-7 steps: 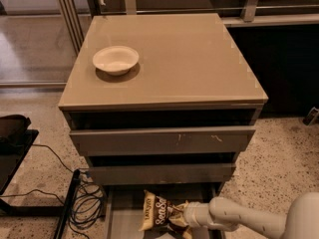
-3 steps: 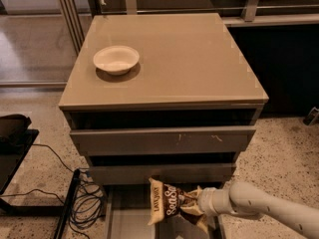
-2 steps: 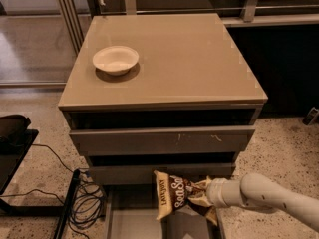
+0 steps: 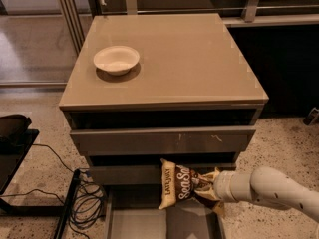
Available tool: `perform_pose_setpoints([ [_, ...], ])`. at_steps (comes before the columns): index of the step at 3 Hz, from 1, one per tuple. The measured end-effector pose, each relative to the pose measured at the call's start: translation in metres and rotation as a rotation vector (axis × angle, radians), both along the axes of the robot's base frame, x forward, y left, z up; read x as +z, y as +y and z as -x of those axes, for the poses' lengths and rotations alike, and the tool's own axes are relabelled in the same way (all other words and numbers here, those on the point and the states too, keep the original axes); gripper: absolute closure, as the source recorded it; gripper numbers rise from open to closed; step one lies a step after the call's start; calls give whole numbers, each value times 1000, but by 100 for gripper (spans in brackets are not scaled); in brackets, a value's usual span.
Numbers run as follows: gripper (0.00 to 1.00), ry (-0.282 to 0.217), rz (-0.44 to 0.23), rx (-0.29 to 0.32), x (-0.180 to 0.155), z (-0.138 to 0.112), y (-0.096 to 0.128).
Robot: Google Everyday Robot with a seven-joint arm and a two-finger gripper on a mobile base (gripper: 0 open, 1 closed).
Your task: Pick brown chip bag from bottom drawer and place on counter
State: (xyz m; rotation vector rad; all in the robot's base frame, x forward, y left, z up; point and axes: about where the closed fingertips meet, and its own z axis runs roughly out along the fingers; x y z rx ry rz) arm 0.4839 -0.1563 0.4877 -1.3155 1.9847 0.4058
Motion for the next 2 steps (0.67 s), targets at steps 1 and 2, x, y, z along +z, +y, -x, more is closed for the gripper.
perform_pose_setpoints([
  [1,100,-47,-7,2,27,12,-6],
  [2,100,-133,-19,31,74,36,-10],
])
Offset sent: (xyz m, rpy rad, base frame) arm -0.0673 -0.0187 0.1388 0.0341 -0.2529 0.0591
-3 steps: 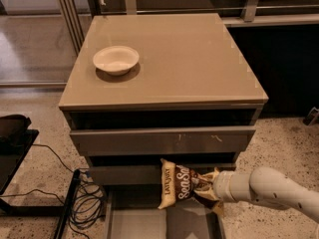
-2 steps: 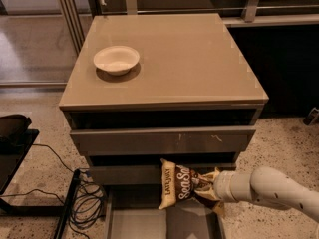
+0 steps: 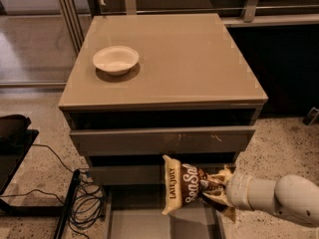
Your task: Pick brown chip bag from bottom drawer and place on counter
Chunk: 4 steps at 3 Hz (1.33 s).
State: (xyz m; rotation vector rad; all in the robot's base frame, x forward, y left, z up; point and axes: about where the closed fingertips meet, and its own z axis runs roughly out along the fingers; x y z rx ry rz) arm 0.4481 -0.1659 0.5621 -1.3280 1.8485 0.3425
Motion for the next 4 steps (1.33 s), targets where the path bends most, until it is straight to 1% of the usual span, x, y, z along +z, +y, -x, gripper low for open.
perform_pose_setpoints([
  [1,100,-105,19,13,57,12,-3],
  [2,100,-211,50,18,123,12,-9],
  [3,100,-277,73,-11,184,2,-23],
  [4,100,-362,98,-32,248,-1,-28],
])
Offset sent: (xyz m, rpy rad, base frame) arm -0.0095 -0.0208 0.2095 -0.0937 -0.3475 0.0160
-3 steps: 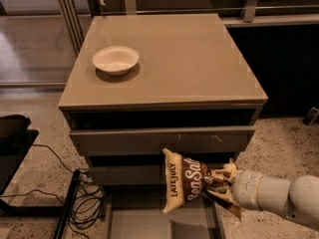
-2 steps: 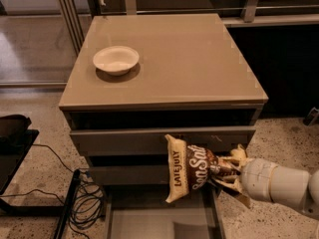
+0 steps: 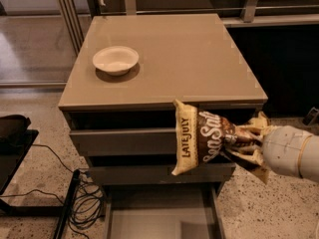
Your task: Pick brown chip bag from bottom drawer and place on counter
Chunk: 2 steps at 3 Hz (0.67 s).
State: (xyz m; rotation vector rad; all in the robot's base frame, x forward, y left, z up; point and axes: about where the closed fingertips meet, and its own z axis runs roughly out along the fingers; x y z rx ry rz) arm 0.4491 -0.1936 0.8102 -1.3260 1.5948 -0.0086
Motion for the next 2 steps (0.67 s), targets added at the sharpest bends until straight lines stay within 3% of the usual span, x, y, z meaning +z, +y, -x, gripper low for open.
perform_pose_setpoints([
  [1,100,-97,-7,-12,59,0,1],
  [2,100,-97,-7,-12,59,0,1],
])
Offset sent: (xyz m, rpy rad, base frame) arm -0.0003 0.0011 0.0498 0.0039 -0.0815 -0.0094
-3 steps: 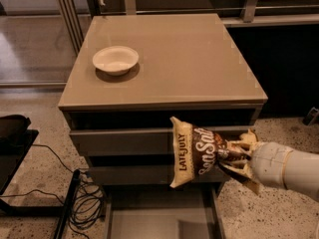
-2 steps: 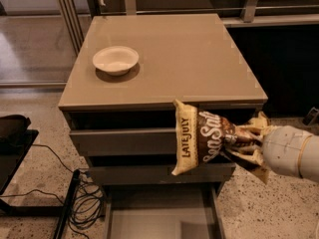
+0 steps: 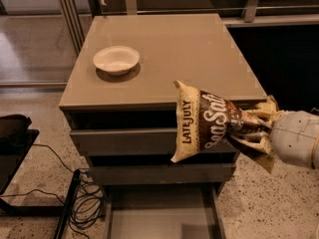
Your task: Pick brown chip bag from bottom drawer and place on counter
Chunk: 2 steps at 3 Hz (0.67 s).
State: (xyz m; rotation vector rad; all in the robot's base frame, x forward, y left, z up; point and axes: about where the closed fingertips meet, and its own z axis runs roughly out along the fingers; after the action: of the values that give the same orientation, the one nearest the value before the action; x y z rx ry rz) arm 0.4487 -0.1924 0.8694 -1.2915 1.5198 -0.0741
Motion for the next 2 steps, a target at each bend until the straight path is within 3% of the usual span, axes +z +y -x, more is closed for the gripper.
perform_pose_setpoints([
  [1,100,-9,-4,20,1,-18,8],
  [2,100,-15,-19,16,7,-59,14],
])
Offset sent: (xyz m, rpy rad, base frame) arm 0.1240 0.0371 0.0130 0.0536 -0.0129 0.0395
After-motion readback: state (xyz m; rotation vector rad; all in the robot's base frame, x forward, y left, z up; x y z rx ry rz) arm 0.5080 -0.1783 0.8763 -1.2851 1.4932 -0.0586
